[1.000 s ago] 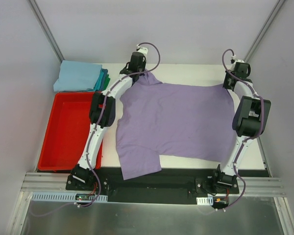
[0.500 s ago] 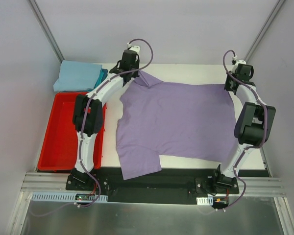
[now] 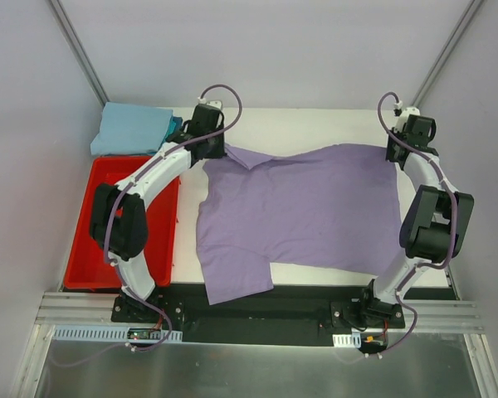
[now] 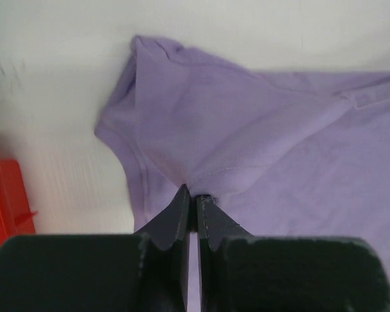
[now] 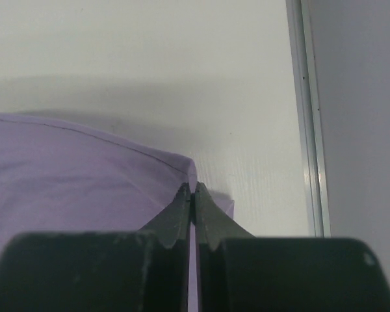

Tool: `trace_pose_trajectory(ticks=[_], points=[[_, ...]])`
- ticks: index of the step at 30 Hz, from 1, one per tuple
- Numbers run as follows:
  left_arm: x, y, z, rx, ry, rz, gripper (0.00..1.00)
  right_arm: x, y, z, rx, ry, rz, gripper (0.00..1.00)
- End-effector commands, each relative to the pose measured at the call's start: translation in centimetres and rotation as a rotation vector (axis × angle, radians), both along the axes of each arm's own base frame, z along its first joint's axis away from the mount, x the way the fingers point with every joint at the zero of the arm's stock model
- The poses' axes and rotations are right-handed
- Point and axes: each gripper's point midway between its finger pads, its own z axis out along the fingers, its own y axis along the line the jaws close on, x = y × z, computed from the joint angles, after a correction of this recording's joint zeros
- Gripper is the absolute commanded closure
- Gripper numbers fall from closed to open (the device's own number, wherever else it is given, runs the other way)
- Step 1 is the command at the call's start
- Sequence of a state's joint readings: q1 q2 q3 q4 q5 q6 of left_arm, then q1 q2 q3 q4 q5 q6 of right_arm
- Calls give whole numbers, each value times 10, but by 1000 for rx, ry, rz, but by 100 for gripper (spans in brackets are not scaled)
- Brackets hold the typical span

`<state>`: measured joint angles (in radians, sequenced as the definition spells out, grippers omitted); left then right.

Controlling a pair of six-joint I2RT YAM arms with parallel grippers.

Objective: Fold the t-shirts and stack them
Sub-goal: Fold the flattened tshirt in 1/3 of the way

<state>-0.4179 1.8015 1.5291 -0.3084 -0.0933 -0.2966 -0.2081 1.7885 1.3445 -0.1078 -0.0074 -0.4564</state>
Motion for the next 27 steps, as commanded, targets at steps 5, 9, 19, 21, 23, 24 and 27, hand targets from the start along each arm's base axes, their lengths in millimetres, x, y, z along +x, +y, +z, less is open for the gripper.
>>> trace_pose_trajectory(ticks=[5,9,19,21,23,24,27], points=[[-59,-6,6,-83,80,15,100,-3,5,32,-26,-81,103,99],[-78,-10,6,-82,89,-13,100,-4,-1,33,-43,-76,86,99],[-115,-3,1,-51,116,-54,100,-4,-10,32,-38,-68,62,99],[-119,-2,-5,-43,128,-61,100,-5,-10,30,-30,-65,61,99],[-122,-3,-13,-42,152,-70,100,-6,-9,27,-27,-61,73,99],[-126,-5,-20,-44,177,-84,100,-7,-9,26,-30,-58,76,98],[-136,-8,-36,-58,237,-101,100,-14,-15,17,-59,-28,56,97]])
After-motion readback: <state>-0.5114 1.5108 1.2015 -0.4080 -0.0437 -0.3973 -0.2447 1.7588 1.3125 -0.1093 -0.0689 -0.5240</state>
